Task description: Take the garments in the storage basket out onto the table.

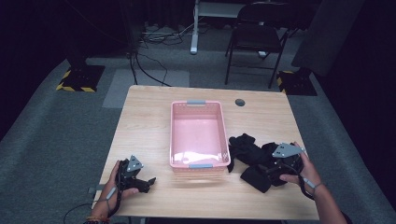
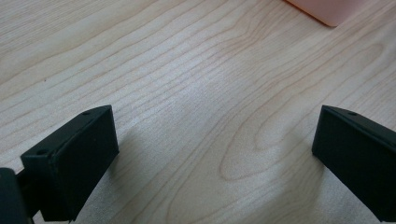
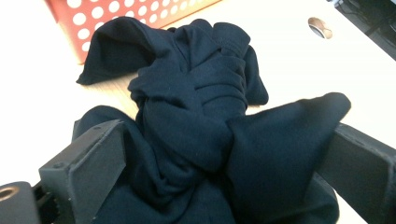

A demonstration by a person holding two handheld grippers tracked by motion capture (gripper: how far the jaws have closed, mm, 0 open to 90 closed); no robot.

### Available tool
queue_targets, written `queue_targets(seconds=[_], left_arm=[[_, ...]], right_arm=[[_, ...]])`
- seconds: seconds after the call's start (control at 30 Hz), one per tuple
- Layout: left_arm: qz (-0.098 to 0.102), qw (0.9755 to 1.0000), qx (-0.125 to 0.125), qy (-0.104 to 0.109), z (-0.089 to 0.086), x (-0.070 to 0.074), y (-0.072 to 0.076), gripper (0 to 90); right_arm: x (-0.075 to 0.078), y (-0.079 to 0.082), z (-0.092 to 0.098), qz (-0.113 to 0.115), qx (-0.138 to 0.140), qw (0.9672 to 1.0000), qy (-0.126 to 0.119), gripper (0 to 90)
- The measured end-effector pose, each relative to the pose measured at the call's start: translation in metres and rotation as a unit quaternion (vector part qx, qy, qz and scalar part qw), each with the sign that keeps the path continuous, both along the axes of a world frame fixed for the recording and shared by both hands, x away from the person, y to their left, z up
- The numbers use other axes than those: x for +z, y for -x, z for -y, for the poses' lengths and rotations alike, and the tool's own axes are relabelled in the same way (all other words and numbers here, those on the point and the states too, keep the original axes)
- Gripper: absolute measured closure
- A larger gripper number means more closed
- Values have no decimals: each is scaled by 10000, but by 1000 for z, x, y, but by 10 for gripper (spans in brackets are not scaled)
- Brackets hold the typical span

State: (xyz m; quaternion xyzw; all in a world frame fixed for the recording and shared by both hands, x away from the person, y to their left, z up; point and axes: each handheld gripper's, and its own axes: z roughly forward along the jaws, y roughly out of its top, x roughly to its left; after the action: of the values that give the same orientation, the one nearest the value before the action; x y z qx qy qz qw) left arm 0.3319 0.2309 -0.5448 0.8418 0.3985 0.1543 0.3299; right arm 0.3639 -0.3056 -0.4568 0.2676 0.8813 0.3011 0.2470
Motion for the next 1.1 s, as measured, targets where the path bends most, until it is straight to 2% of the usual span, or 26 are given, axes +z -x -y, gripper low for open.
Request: queue_targets(seconds=[0.43, 0.57, 0.87, 1.1], left_arm=[[1, 10000, 4, -2, 0, 0, 0, 0], [3, 10000, 5, 2, 0, 0, 0, 0], [2, 10000, 5, 3, 0, 0, 0, 0], [2, 10000, 5, 2, 0, 0, 0, 0]], right_arm=[[-1, 13, 17, 37, -82, 9999, 96, 36], [-4, 16, 25, -17, -129, 9999, 27, 35], [-12, 23, 39, -109, -232, 9997, 32, 32], [-26, 27, 51, -227, -348, 9991, 119, 32]])
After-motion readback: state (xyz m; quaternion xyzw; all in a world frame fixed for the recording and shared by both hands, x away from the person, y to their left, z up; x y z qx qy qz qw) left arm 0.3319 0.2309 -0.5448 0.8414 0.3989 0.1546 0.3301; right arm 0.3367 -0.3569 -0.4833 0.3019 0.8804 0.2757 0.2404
